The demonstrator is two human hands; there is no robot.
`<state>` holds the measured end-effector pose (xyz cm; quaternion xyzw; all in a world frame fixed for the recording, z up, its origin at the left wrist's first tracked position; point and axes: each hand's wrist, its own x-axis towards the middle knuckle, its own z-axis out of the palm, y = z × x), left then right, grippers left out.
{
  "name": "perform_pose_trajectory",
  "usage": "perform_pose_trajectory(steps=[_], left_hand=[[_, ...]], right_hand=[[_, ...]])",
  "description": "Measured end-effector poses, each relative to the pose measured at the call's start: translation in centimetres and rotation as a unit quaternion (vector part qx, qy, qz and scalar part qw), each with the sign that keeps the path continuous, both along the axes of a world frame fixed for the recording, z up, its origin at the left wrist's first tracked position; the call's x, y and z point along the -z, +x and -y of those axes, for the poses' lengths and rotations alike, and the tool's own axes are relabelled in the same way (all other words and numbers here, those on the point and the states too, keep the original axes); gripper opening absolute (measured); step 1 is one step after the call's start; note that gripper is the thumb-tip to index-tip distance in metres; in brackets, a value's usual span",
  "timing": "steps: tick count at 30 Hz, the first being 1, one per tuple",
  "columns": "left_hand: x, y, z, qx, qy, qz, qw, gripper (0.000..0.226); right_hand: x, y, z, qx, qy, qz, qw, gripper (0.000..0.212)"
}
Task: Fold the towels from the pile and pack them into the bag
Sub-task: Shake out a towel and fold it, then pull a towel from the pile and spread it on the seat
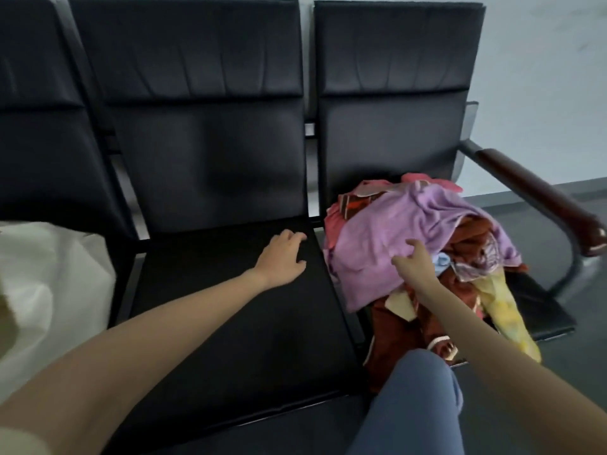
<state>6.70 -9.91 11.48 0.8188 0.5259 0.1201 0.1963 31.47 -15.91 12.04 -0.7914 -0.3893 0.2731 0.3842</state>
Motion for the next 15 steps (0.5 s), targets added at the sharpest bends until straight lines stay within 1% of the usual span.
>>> perform_pose_trajectory(steps=[1,2,4,6,8,9,11,12,15], left_hand=[[0.8,2.1,-0.1,0.018,-0.009,-0.004,1.000,0.054],[1.6,4.1,-0.1,0.033,-0.018,-0.007,0.999,0.052],[3.5,7.9,0.0,0.063,-0.037,-0.008,0.997,0.049],[5.5,11.1,0.2,0.087,-0.054,-0.007,0.995,0.047],[7.4,13.6,0.5,0.095,-0.059,-0.012,0.994,0.045],[8.4,14.6,0.5,0.089,-0.051,-0.019,0.995,0.045],[10.0,16.2,0.6,0.064,-0.025,-0.032,0.997,0.047],[10.6,16.9,0.5,0.054,-0.009,-0.031,0.998,0.048],[11.4,18.5,0.3,0.045,0.032,-0.019,0.998,0.048]], right_hand=[[0.2,1.4,-0.1,0.026,0.018,-0.011,0.999,0.071],[0.5,2.8,-0.4,0.055,0.034,-0.027,0.998,0.072],[1.0,5.4,-1.0,0.114,0.049,-0.071,0.990,0.053],[1.9,7.6,-2.0,0.129,0.064,-0.117,0.983,0.029],[2.9,9.3,-2.9,0.137,0.072,-0.141,0.978,0.005],[3.4,9.9,-3.3,0.143,0.080,-0.153,0.975,0.006],[4.2,10.9,-3.7,0.149,0.085,-0.167,0.971,0.022],[4.4,11.1,-3.8,0.144,0.088,-0.165,0.972,0.026],[4.6,11.7,-4.0,0.113,0.090,-0.172,0.974,0.023]])
